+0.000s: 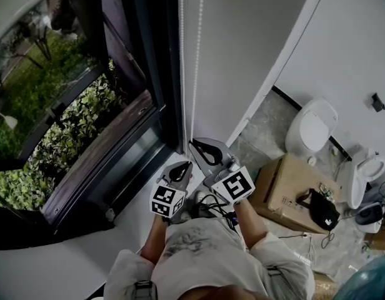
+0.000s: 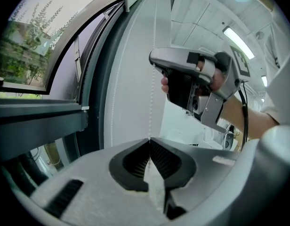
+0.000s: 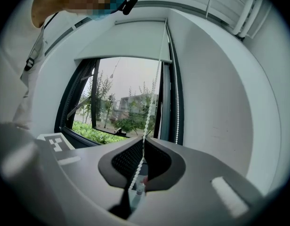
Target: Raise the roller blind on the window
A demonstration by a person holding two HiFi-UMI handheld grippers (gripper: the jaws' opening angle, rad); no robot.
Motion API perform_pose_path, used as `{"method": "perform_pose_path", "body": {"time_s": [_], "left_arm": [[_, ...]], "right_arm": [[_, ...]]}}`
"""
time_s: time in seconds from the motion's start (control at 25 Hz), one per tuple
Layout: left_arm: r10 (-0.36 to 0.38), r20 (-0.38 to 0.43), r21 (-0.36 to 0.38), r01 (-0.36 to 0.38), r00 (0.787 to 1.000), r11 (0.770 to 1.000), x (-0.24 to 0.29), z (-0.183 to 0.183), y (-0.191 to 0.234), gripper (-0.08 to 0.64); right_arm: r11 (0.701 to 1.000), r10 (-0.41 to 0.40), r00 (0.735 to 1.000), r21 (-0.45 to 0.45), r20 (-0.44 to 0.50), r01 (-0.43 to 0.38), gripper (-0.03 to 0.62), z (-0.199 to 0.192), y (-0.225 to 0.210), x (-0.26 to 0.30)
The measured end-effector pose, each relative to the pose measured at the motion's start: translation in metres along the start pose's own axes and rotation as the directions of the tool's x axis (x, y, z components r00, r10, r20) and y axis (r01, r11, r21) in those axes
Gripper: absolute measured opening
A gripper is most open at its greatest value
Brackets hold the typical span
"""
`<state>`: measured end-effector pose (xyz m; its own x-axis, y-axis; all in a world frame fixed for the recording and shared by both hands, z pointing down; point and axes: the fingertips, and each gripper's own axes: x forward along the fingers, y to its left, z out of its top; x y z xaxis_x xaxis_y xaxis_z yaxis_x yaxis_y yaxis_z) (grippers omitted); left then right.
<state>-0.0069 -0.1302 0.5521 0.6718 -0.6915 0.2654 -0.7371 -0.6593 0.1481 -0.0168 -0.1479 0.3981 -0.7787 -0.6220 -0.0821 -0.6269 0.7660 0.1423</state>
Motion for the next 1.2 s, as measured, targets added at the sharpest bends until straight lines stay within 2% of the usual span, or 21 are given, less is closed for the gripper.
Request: {"method": "perform_pose_path", "body": {"time_s": [0.08, 0.2, 0.28, 0.6, 0.76, 0.92, 1.04, 1.2], "left_arm": [[0.007, 0.003, 0.014, -0.007, 1.000, 1.000, -0.002, 0.003, -0.001, 0.017], [0.007, 0.017, 0.026, -0.007, 1.000, 1.000, -0.007, 0.012, -0.001, 0.041], [0.009, 0.039, 0.025, -0.010, 0.999, 1.000, -0.013, 0.023, 0.000, 0.052], [0.026, 0.168, 0.033, -0.033, 0.985, 0.999, -0.036, 0.098, 0.005, 0.061], [0.006, 0.260, 0.084, -0.028, 0.966, 0.996, -0.045, 0.152, -0.001, 0.063], [-0.039, 0.352, 0.145, -0.014, 0.935, 0.989, -0.051, 0.201, -0.013, 0.063], [-0.066, 0.391, 0.176, -0.004, 0.918, 0.984, -0.051, 0.226, -0.019, 0.064], [-0.092, 0.431, 0.170, 0.019, 0.898, 0.985, -0.047, 0.247, -0.025, 0.064]], "right_arm": [[1.000, 0.005, 1.000, -0.022, 0.006, -0.005, 0.012, -0.003, 0.002, 0.000], [0.999, -0.003, 1.000, 0.034, -0.029, 0.004, 0.012, -0.013, 0.003, -0.006], [0.999, -0.008, 0.999, 0.037, -0.034, 0.009, 0.012, -0.015, 0.001, -0.007], [0.999, -0.023, 0.999, 0.026, -0.033, 0.023, 0.012, -0.015, -0.006, -0.012], [1.000, -0.019, 1.000, -0.012, 0.021, 0.019, 0.012, -0.007, -0.007, -0.009], [1.000, -0.016, 0.999, -0.022, 0.029, 0.017, 0.012, -0.005, -0.006, -0.007], [1.000, -0.014, 0.999, -0.026, 0.029, 0.015, 0.012, -0.005, -0.006, -0.006], [1.000, -0.017, 0.999, -0.024, 0.030, 0.017, 0.012, -0.006, -0.006, -0.005]]}}
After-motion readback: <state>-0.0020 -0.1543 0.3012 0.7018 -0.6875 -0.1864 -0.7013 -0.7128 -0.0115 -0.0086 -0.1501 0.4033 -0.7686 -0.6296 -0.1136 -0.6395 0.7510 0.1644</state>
